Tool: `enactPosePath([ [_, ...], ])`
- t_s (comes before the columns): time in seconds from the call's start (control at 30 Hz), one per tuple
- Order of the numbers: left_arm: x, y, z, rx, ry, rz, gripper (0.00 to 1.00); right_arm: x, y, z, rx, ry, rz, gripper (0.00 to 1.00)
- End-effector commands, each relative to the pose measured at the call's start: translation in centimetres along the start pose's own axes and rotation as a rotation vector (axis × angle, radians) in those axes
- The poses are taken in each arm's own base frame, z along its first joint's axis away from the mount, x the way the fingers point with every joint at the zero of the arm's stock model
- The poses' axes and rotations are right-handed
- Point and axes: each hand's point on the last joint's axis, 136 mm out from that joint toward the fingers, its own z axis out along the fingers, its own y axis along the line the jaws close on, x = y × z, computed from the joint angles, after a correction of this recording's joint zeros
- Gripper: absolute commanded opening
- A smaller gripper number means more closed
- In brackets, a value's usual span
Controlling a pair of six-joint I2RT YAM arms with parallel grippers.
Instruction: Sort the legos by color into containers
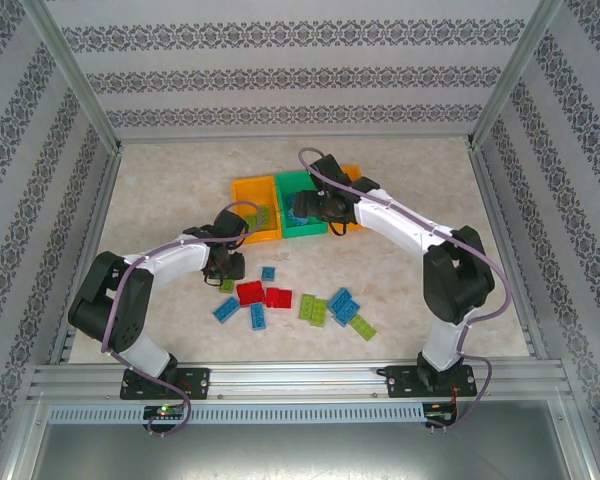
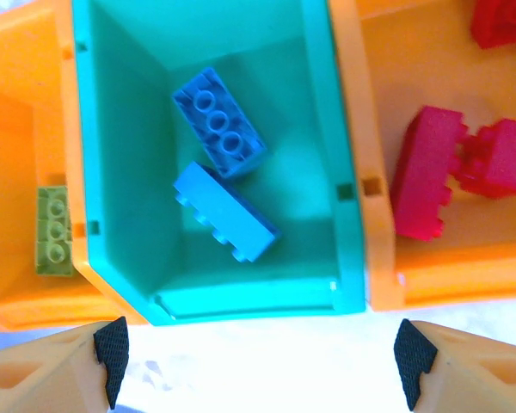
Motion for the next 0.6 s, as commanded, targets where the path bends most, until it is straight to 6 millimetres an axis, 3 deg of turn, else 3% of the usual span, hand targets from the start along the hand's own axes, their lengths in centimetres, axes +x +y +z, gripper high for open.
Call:
enactPosePath([
  [0.0, -0.6, -0.4, -0.2, 0.008, -0.021, 0.011, 0.35, -0.1, -2.2, -1.4, 0.048, -0.034, 0.022, 0.84],
  [0.2, -1.9, -0.5, -1.6, 0.003, -0.060, -0.004, 0.32, 2.5, -4.8, -2.1, 0.098, -0.007, 0.010, 0.84],
  [0.4, -5.6, -1.3, -5.3, 0.007, -0.159, 0.012, 0.32, 7.4, -6.9, -2.5, 0.137, 0.060, -0.015, 0.83],
  [0.57, -9.5, -2.6, -7.6, 0.023, -0.235, 0.031, 0.32, 10.4, -5.6, -2.6, 0.093, 0.086, -0.062, 0.83],
])
